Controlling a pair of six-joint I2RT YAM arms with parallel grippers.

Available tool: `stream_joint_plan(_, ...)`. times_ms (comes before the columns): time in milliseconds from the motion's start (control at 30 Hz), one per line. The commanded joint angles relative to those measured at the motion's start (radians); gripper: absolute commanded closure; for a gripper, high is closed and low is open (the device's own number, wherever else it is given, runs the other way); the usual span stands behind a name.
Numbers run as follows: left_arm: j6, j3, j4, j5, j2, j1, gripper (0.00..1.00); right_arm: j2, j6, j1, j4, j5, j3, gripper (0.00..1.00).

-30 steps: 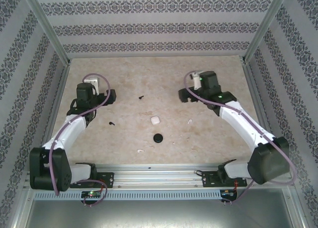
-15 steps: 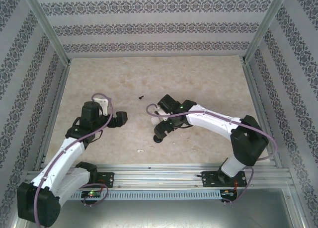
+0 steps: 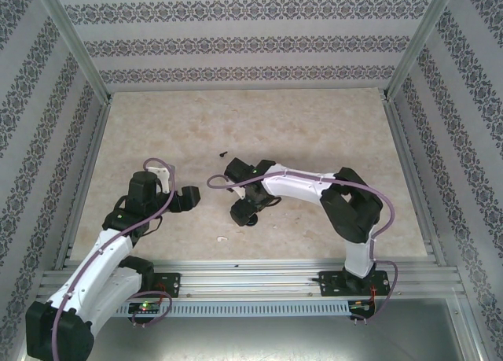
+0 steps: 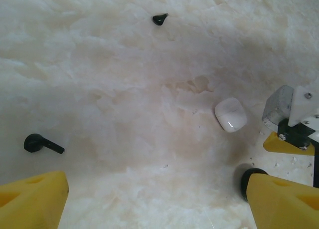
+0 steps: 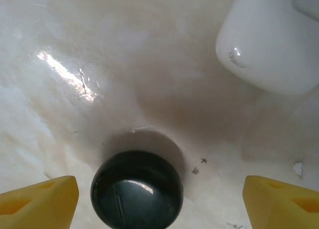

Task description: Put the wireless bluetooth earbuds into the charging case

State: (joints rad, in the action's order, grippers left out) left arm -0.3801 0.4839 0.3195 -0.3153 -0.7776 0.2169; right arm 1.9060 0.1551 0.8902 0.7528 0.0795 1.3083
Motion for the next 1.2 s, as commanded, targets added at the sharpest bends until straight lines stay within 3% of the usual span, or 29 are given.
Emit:
stream_joint_plan(0,-0.021,-0.011,0.044,-0.020,0.009,0.010,0.10,0.025,0.020,0.004,0.031,0.003,0.021,0.17)
stream_joint_plan(200,-0.028,-0.024,0.014,-0.066,-0.011,0.010,0.16,0.062,0.024,0.004,0.032,0.015,0.025,0.23)
stream_joint_plan(667,-0.022,-0.016,0.002,-0.057,0.004,0.010,0.17,0.055,0.111,0.007,0.081,-0.008,0.018,0.48)
stream_joint_plan(1033,0.008,0.018,-0.068,-0.097,0.022,0.012,0.18,-0.107,0.352,-0.086,0.034,0.034,0.014,0.47)
stream_joint_plan(1167,0.024,0.020,-0.217,-0.130,0.038,0.067,0.19,-0.222,0.451,-0.131,0.003,0.016,0.036,0.45)
